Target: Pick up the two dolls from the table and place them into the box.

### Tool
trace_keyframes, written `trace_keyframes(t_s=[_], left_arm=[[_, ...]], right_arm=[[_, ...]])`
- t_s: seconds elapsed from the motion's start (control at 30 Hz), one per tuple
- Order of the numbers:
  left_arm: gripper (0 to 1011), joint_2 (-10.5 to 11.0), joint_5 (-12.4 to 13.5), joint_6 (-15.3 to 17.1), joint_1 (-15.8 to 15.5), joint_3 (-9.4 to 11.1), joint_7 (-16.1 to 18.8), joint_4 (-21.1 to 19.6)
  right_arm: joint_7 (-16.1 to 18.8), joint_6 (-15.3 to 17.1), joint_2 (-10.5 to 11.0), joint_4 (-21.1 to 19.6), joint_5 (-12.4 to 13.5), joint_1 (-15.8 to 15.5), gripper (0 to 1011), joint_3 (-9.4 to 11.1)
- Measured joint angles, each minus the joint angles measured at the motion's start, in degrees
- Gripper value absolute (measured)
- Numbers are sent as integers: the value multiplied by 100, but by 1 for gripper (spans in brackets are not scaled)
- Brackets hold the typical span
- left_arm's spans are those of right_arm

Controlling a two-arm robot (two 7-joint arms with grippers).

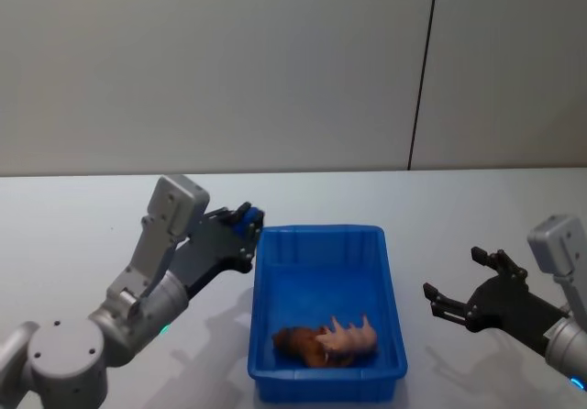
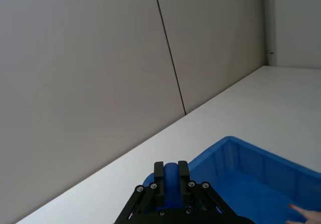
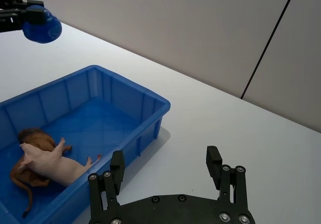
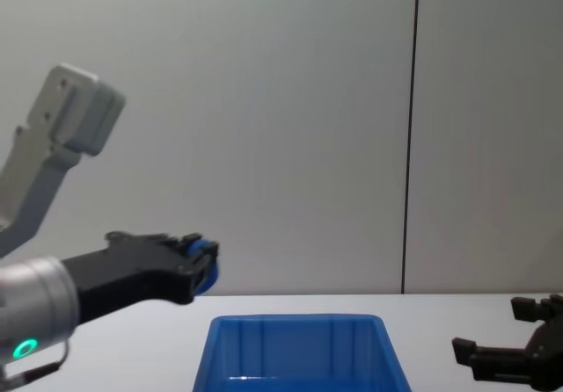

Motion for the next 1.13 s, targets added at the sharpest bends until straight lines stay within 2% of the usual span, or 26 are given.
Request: trace_keyframes(t_s=[0.07,0.17,0.43,0.77,0.8,0.83,0.93,1.0,1.13], left_arm=[[160,-62,10,-43,-57,28,-58,36],[204,-124,12,-103,-110,60,-122,79],[467,-352,0,-334,-263,190,-293,255],[806,-442,-1,-465,-317,242,-351,304],[806,-442,-1,-465,-317,242,-351,304],[861,-443,12,-484,-317,244,-351,293],[910,-439,49,-521,-312,244,-351,252],[994,-435,63,-533,-305,244,-351,230],[1001,-423,96,-566,-289,240,-341,183]], right_arm=[[0,0,0,0,0,0,1001,0],[0,0,0,0,0,0,1001,0],[0,0,0,0,0,0,1001,0],[0,0,0,0,0,0,1001,0],[0,0,0,0,0,0,1001,0],[0,0,0,0,0,0,1001,0],[0,0,0,0,0,0,1001,0],[0,0,0,0,0,0,1001,0],[0,0,0,0,0,0,1001,0]])
